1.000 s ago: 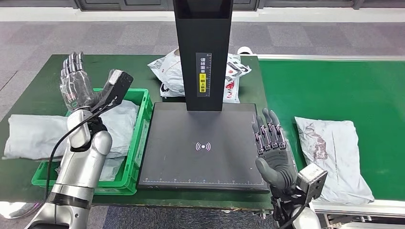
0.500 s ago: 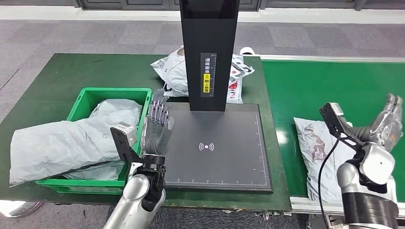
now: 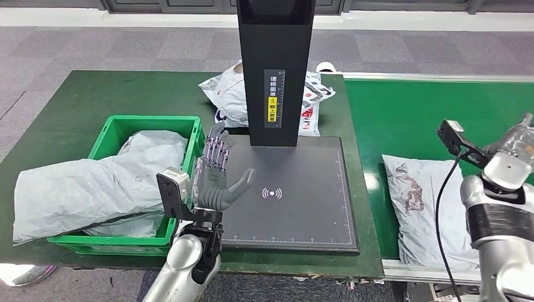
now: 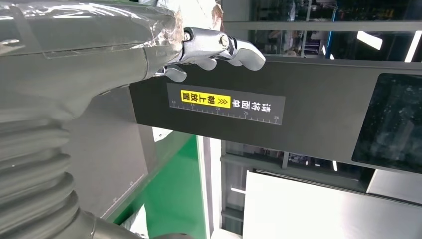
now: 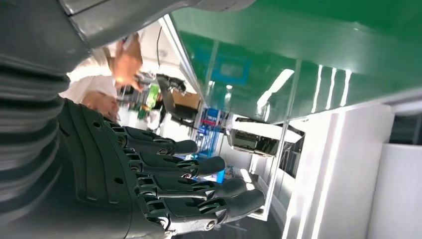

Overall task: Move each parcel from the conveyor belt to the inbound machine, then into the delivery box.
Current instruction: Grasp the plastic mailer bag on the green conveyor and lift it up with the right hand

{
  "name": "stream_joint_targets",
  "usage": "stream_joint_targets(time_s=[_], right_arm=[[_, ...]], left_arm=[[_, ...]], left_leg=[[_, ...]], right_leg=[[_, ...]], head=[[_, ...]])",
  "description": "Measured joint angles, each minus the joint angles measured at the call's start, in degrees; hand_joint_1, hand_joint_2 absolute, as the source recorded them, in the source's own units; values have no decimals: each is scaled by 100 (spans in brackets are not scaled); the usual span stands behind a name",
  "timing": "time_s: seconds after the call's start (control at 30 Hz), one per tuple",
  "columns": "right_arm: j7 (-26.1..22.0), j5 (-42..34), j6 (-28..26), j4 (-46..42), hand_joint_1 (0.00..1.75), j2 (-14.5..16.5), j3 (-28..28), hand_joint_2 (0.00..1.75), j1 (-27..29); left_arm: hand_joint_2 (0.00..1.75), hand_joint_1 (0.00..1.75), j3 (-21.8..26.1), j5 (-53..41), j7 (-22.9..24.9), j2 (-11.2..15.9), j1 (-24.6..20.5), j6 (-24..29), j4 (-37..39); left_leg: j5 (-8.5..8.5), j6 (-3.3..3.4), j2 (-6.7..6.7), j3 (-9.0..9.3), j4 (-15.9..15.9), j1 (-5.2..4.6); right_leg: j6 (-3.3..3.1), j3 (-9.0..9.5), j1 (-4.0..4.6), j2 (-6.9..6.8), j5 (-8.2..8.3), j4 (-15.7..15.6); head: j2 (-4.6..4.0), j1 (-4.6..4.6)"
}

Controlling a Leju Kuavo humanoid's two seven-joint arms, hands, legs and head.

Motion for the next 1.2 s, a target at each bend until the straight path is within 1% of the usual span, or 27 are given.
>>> stream_joint_targets(time_s=[0.03, 0.1, 0.17, 0.2, 0.23, 0.33, 0.37, 0.4, 0.6, 0.67, 0.73, 0.83, 0.97, 1.0, 1.1, 1.13, 1.2], right_arm=[[-45, 8, 35, 176, 0, -16, 61, 175, -100], [-198, -41, 153, 511, 0, -33, 175, 87, -254], [-503, -182, 447, 811, 0, -34, 269, 87, -339], [-782, -289, 691, 960, 0, -33, 318, 131, -356], [-1195, -427, 1014, 1120, 0, -33, 378, 175, -355], [-2690, -878, 1884, 1515, 0, -26, 611, 175, -209], [-3043, -994, 2024, 1600, 0, -13, 702, 175, -131], [-3294, -1092, 2114, 1679, 0, 8, 799, 175, -60], [-3779, -1415, 2422, 1903, 0, 138, 1284, 175, 98], [-3909, -1572, 2492, 1910, 0, 193, 1526, 87, 131], [-3864, -1748, 2485, 1909, 0, 266, 1767, 0, 168], [-3734, -1984, 2447, 1899, 0, 346, 2082, 0, 206], [-3707, -2213, 2441, 1862, 0, 332, 2410, 0, 242], [-3705, -2247, 2441, 1852, 12, 320, 2470, 0, 248], [-3663, -2449, 2441, 1787, 143, 239, 2620, 131, 281], [-3625, -2546, 2440, 1747, 175, 200, 2667, 175, 296], [-3506, -2748, 2418, 1637, 175, 116, 2745, 175, 337]], left_arm=[[175, 0, 0, 5, -9, 1, -5, -1, 18], [175, 0, 0, 24, -52, 8, -10, 4, 57], [175, 0, 0, 77, -120, 21, -27, 11, 108], [175, 0, 0, 113, -155, 30, -50, 7, 147], [175, 0, 0, 151, -181, 41, -85, -7, 197], [175, 0, 0, 214, -219, 63, -202, -78, 366], [175, 0, 0, 223, -226, 65, -231, -92, 410], [175, 0, 0, 237, -231, 67, -254, -99, 446], [175, 0, 0, 304, -237, 97, -308, -102, 565], [175, 0, 0, 298, -214, 115, -311, -52, 575], [175, 0, 0, 247, -153, 124, -312, 49, 575], [175, 0, -3, 127, -58, 117, -310, 177, 579], [175, 0, -4, 69, -10, 109, -310, 246, 610], [175, 0, -4, 58, -9, 109, -310, 265, 617], [175, 0, -5, 13, -1, 109, -310, 329, 625], [175, 0, -5, 3, 3, 110, -310, 347, 626], [175, 0, -5, -14, 15, 111, -310, 373, 628]], left_leg=[[0, 0, 0, 0, 0, 0], [0, 0, -1, 0, 0, 1], [-1, -1, -4, 0, 0, 3], [-1, -1, -8, -1, 0, 4], [-1, -1, -11, -1, 0, 5], [-1, -1, -19, -5, 0, 7], [-1, -1, -21, -7, 0, 7], [0, -1, -23, -8, 0, 7], [-1, -2, -22, -8, -1, 8], [-1, -3, -18, -6, -1, 10], [-2, -4, -14, -2, -1, 11], [-1, -4, -12, 2, -1, 13], [-4, -9, 7, 10, 0, 15], [-6, -11, 17, 13, 0, 15], [-11, -17, 32, 23, 0, 15], [-11, -18, 32, 24, 0, 15], [-11, -18, 30, 26, -1, 16]], right_leg=[[0, 0, 0, 0, 0, 0], [0, 0, 1, 0, -1, 0], [0, 0, 2, -3, -2, 0], [-1, 0, 3, -6, -3, -1], [-1, 0, 4, -9, -4, -1], [-1, 1, 6, -14, -4, -1], [-1, 1, 6, -16, -4, 0], [-1, 0, 6, -19, -4, 0], [-3, -1, 7, -18, -5, 0], [-3, -1, 8, -12, -6, 0], [-3, -1, 10, -8, -6, -1], [-4, 1, 13, -8, -6, -2], [-7, 3, 15, 8, -3, -2], [-8, 3, 16, 17, -2, -2], [-12, 3, 20, 33, 0, -2], [-12, 3, 22, 33, 0, -2], [-15, 5, 26, 31, -2, -2]], head=[[0, 0], [0, 0], [0, 0], [0, 0], [0, 0], [0, 0], [0, 0], [0, 0], [0, 0], [0, 0], [0, 0], [0, 0], [0, 0], [0, 0], [0, 0], [0, 0], [0, 0]])
